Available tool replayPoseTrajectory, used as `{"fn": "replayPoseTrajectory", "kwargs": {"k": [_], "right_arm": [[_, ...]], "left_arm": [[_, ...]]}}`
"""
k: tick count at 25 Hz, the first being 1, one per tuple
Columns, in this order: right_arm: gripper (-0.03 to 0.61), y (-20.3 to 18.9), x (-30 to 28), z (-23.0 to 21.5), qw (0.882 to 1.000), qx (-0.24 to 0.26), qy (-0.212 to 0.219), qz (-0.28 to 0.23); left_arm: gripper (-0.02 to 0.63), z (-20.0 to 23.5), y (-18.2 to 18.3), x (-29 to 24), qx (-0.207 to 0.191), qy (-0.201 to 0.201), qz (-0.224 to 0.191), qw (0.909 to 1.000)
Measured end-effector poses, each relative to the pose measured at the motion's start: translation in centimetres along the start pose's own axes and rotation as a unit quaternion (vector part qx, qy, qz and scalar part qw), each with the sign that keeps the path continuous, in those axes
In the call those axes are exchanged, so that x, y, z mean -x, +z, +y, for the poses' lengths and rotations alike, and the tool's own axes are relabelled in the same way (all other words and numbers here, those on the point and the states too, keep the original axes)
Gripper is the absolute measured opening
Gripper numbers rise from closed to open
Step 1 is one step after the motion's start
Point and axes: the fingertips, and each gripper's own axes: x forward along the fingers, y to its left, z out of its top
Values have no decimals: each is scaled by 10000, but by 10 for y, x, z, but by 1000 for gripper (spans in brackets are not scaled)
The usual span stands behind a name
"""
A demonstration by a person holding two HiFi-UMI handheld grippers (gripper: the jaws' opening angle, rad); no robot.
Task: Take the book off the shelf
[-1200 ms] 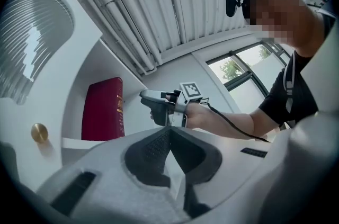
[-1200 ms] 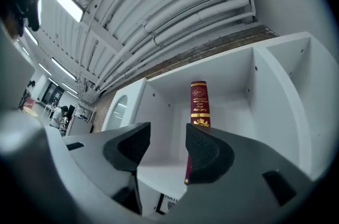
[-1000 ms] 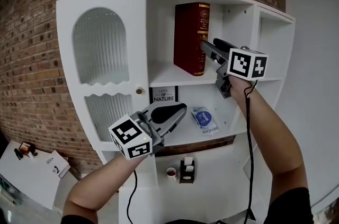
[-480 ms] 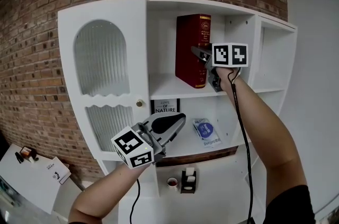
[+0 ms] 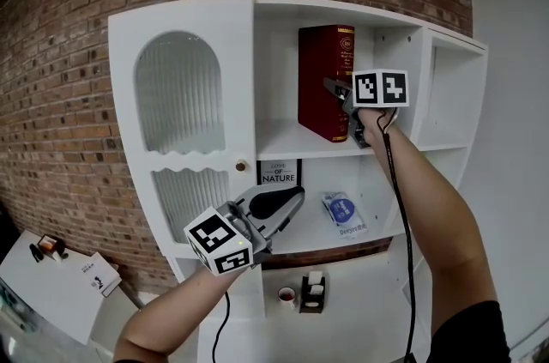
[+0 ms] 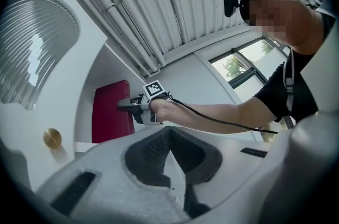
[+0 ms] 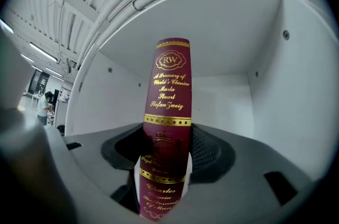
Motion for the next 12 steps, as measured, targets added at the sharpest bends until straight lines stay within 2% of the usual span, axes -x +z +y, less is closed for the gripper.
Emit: {"fn": "replayPoseTrajectory", "kwargs": {"k": [6,12], "right_arm": [[241,7,21,8,9999,2,-115,-129],[239,9,60,19,9990,26,-364,-254]], "left_arm": [[8,1,11,19,12,13,-54,10000],[8,-16,27,30,69,-259,-182,9995]]}}
